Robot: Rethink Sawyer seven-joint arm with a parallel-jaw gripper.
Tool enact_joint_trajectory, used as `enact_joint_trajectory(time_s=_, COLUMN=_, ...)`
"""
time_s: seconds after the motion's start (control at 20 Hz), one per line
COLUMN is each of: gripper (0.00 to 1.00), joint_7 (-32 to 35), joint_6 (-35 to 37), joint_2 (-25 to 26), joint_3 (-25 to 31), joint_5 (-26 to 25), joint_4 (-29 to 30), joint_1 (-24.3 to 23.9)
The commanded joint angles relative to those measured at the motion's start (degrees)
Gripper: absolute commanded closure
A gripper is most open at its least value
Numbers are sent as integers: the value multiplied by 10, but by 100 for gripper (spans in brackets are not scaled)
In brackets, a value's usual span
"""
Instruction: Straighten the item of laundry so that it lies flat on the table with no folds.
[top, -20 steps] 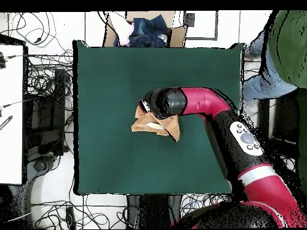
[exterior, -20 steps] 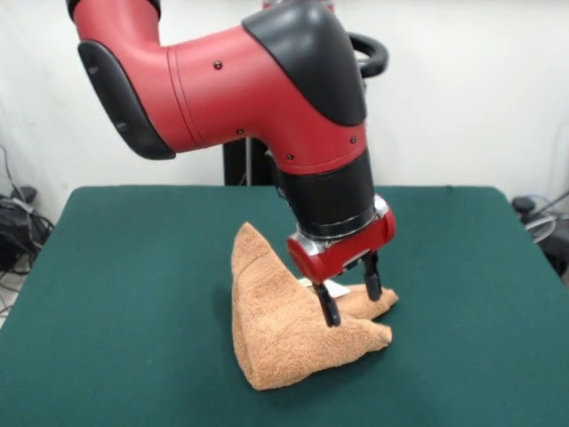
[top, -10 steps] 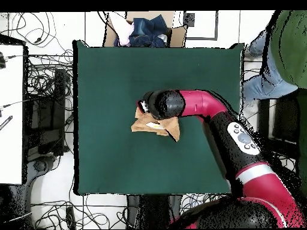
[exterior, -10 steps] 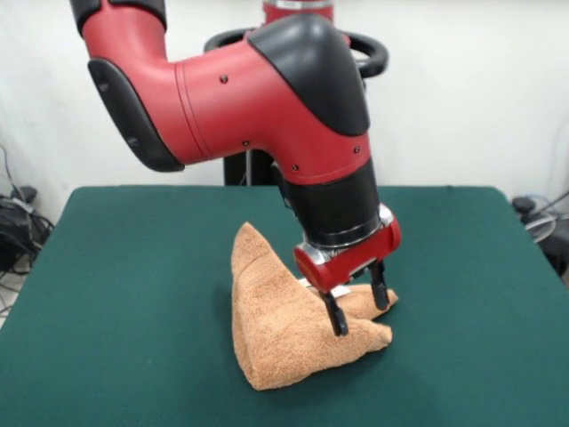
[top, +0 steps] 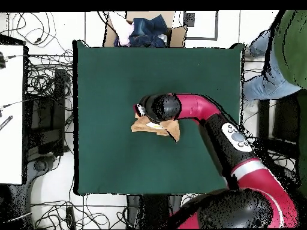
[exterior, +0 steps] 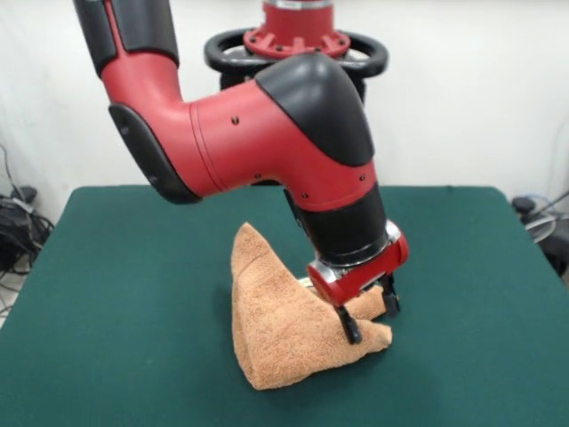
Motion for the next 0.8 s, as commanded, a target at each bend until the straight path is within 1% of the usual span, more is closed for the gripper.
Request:
enact_joint_trajectory(time_s=0.05, gripper=0, joint_7=32, joint_6=-42, joint_2=35, joint_3=-31, joint_5=-24, joint_4=5, joint_1=0)
enact_joint_trajectory(time_s=0.1, gripper=0, joint_7=35, joint_6=-50, joint_2=32, joint_3=-32, joint_5=-27, joint_4=17, joint_1=-5)
enact_joint_trajectory(time_s=0.3, gripper=0, joint_7=41, joint_6=-59, joint_2=27, joint_3=-36, joint_5=-31, joint_4=29, joint_1=-7)
enact_joint_trajectory(time_s=0.45, gripper=0, joint_7=48, joint_6=-72, joint_2=-5, joint_3=-45, joint_5=-44, joint_4=35, joint_1=5)
enact_joint_trajectory(time_s=0.6, gripper=0, joint_7=47, joint_6=-53, joint_2=-38, joint_3=-53, joint_5=-42, joint_4=37, joint_1=13)
enact_joint_trajectory(time_s=0.8, gripper=0, joint_7=26, joint_6=-7, joint_2=-60, joint_3=-50, joint_5=-30, joint_4=19, joint_1=16)
